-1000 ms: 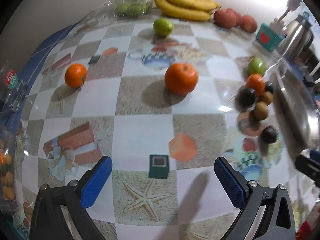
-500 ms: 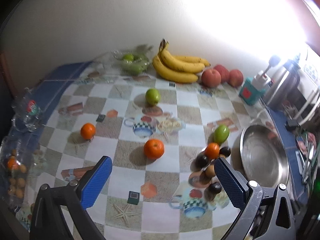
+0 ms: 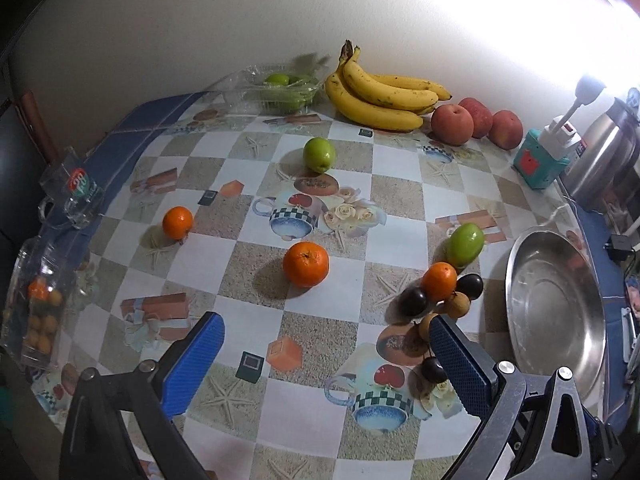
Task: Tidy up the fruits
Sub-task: 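Move both tools toward the fruit cluster beside the steel tray, then grasp the dark plum with the right gripper while the left approaches a tangerine, then lift the plum with the right gripper while the left grasps the tangerine, then carry the plum and tangerine over the steel tray with both grippers, then release the plum and tangerine into the steel tray, opening both grippers, then withdraw both tools from the tray back toward the fruit cluster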
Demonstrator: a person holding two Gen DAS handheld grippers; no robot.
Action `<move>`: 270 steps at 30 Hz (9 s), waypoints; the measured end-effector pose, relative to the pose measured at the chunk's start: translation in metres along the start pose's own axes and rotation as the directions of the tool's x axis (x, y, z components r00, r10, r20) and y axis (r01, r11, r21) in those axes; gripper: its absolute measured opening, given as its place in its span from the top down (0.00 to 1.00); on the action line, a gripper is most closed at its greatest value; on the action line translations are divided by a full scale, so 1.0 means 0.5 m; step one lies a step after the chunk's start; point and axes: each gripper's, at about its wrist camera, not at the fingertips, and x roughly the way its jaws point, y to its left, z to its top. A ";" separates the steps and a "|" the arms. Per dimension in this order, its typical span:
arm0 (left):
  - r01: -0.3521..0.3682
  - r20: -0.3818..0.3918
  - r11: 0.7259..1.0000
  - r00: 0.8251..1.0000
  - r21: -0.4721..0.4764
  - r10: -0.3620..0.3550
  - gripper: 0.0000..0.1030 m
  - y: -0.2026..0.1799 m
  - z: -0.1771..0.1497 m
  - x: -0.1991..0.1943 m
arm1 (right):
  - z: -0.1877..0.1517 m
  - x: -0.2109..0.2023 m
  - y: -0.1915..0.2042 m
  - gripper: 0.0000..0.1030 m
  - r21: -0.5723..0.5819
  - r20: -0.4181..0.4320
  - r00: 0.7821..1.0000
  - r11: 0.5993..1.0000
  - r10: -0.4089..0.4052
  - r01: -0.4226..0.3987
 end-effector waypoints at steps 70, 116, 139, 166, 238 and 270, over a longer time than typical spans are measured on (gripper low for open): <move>0.061 -0.156 0.963 0.982 -0.263 -0.105 0.21 0.086 0.069 0.146 | 0.110 0.076 0.128 0.74 -0.064 -0.081 0.994 0.995 0.073 -0.078; 0.021 -0.210 0.984 0.976 -0.180 -0.059 0.61 0.034 0.098 0.189 | 0.171 0.093 0.113 0.74 0.050 -0.105 0.981 0.986 0.162 -0.158; 0.110 -0.114 0.994 0.988 0.018 -0.107 0.61 -0.122 0.104 0.113 | 0.174 0.065 -0.145 0.74 0.339 -0.055 0.998 0.941 0.010 0.009; 0.361 -0.110 0.831 0.931 0.423 -0.349 0.61 -0.411 0.000 0.059 | 0.151 0.045 -0.288 0.73 0.541 -0.018 0.997 0.838 -0.075 0.072; 0.139 -0.069 0.975 0.986 -0.174 -0.153 0.15 -0.120 0.101 0.133 | 0.168 0.075 -0.207 0.21 0.379 -0.086 0.995 0.922 -0.047 0.076; -0.071 -0.062 0.975 0.996 -0.212 0.059 0.00 -0.059 0.089 0.121 | 0.178 0.077 -0.069 0.03 0.107 -0.095 0.995 0.994 -0.014 0.024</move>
